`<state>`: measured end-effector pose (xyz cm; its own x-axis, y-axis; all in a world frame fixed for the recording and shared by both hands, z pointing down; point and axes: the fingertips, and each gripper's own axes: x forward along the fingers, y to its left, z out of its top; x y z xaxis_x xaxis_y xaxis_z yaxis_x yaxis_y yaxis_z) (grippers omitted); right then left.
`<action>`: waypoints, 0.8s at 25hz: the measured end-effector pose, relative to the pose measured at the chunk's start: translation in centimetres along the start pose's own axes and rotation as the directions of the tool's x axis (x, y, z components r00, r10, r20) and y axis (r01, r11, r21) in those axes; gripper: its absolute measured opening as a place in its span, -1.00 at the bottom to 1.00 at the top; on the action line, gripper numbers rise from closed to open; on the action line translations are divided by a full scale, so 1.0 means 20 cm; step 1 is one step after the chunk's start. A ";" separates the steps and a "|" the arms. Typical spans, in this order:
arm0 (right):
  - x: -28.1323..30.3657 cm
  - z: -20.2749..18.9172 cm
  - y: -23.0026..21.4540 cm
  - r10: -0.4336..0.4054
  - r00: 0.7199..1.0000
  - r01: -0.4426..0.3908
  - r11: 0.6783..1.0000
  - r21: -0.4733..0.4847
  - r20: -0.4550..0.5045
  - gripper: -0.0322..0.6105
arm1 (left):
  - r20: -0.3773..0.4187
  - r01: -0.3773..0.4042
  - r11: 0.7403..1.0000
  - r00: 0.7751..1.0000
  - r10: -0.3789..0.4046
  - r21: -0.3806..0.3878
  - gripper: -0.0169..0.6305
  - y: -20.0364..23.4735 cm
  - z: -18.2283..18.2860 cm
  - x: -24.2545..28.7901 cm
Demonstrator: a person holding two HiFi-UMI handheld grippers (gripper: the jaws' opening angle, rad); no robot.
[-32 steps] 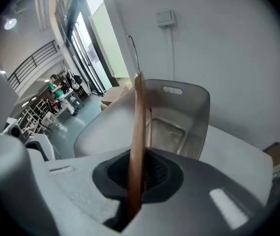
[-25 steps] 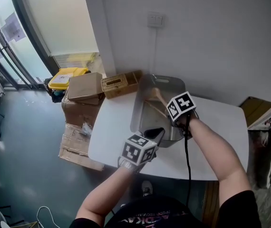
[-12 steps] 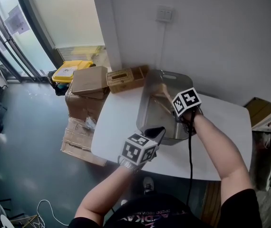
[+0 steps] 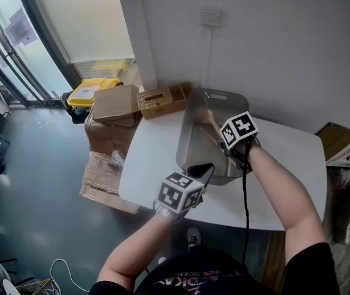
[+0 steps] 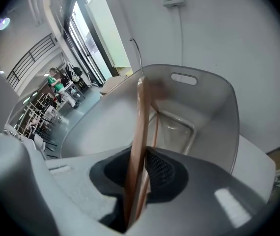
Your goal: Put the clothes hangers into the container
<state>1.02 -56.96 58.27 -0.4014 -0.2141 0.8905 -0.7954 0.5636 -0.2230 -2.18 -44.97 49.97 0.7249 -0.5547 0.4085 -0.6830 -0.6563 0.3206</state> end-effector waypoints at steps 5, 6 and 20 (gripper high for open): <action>-0.03 0.00 0.01 0.002 1.000 -0.002 1.000 -0.006 0.011 -0.68 | 0.000 -0.003 1.000 1.000 0.003 0.002 -0.93 -0.01 -0.01 -0.03; -0.03 -0.01 0.02 0.000 1.000 0.000 1.000 -0.006 0.015 -0.68 | 0.001 -0.004 1.000 1.000 0.004 0.003 -0.93 -0.01 -0.01 -0.03; -0.02 -0.11 0.17 -0.040 0.999 0.039 0.995 -0.091 -0.009 -0.62 | 0.007 -0.018 1.000 1.000 0.018 0.001 -0.93 -0.05 -0.08 -0.20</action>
<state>-0.60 -53.14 58.03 -0.3654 -0.2291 0.9022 -0.7656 0.6253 -0.1513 -4.54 -41.37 49.46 0.7132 -0.5701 0.4078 -0.6956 -0.6471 0.3120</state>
